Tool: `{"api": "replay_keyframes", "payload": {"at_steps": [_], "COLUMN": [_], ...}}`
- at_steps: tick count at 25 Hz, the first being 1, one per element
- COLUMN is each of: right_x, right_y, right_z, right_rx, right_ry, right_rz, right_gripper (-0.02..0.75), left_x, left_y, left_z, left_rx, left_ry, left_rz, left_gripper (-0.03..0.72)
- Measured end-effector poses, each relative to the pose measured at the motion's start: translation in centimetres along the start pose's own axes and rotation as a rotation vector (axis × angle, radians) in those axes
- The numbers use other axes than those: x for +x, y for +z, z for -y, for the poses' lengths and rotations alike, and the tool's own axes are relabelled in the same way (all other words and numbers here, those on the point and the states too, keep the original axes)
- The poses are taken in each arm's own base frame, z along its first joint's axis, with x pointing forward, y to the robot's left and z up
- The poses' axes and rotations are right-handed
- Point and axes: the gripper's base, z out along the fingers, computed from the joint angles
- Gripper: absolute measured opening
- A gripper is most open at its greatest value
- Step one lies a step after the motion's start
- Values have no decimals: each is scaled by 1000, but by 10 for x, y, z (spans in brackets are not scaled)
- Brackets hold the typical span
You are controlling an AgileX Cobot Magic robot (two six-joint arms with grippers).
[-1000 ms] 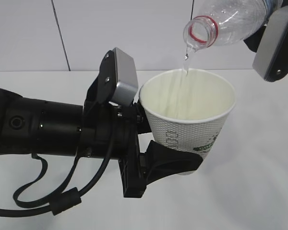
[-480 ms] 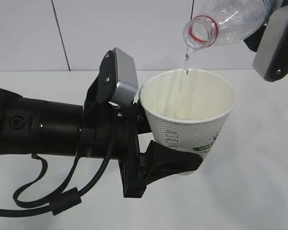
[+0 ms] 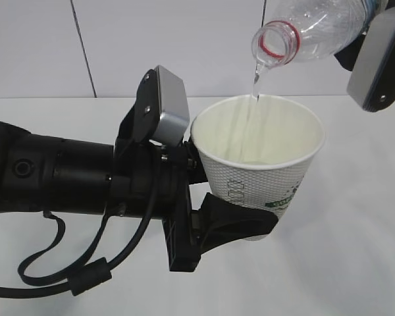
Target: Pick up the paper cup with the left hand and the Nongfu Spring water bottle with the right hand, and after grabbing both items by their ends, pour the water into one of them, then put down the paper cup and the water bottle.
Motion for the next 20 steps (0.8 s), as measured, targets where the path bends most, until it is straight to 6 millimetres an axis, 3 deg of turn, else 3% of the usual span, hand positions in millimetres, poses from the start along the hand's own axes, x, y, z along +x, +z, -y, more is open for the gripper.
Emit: {"api": "replay_keyframes", "payload": {"at_steps": [20], "right_x": [0], "right_y": [0], "right_z": [1], "right_rx": [4], "right_ry": [-3], "right_rz": [0], "right_gripper": [493], "left_x": [0], "left_y": [0], "left_z": [0], "left_rx": [0], "left_ry": [0], "left_rz": [0], "left_gripper": [511]}}
